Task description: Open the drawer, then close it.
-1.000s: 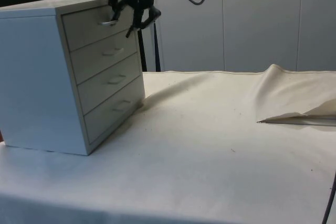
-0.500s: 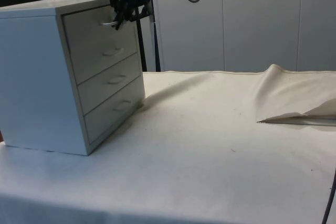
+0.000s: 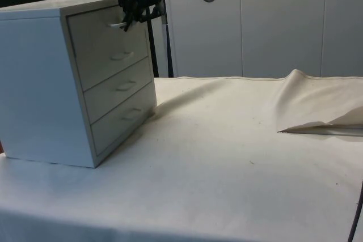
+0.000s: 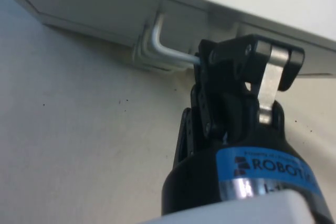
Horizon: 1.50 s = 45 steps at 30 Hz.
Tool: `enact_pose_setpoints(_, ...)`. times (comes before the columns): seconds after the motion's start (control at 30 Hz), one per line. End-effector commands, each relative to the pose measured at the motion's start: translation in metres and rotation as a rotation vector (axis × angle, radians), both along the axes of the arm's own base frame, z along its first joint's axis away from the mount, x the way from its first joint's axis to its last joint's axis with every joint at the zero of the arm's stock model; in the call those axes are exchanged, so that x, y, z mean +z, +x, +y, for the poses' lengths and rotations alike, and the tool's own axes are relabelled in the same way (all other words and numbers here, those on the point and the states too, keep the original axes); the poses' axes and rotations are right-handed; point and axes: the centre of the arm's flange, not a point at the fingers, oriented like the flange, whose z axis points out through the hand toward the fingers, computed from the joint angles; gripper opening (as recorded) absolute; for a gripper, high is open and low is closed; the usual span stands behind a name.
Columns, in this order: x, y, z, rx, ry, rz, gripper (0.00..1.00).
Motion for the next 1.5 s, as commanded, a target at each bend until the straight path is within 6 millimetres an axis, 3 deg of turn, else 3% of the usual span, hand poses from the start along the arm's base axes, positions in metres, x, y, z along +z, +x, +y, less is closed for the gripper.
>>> enact_pose_setpoints(0.0,-0.001,0.000,0.000,-0.001,0.000,0.001,0.00)
enact_pose_setpoints(0.53,0.000,-0.002,0.000,0.000,0.003,0.001,0.00)
enact_pose_setpoints(0.67,-0.002,-0.016,-0.005,0.007,0.004,0.006,0.00)
enact_pose_setpoints(0.83,-0.002,-0.026,-0.007,0.015,0.009,0.007,0.00)
enact_pose_setpoints(0.87,0.000,-0.020,0.000,0.015,0.015,0.008,0.00)
enact_pose_setpoints(0.93,-0.002,-0.032,-0.007,0.019,0.012,0.009,0.00)
enact_pose_setpoints(1.07,-0.003,-0.040,-0.007,0.025,0.018,0.012,0.00)
enact_pose_setpoints(1.1,0.000,-0.033,0.001,0.026,0.028,0.012,0.00)
enact_pose_setpoints(1.17,-0.002,-0.045,-0.006,0.030,0.022,0.013,0.00)
enact_pose_setpoints(1.47,-0.003,-0.061,-0.006,0.044,0.031,0.017,0.00)
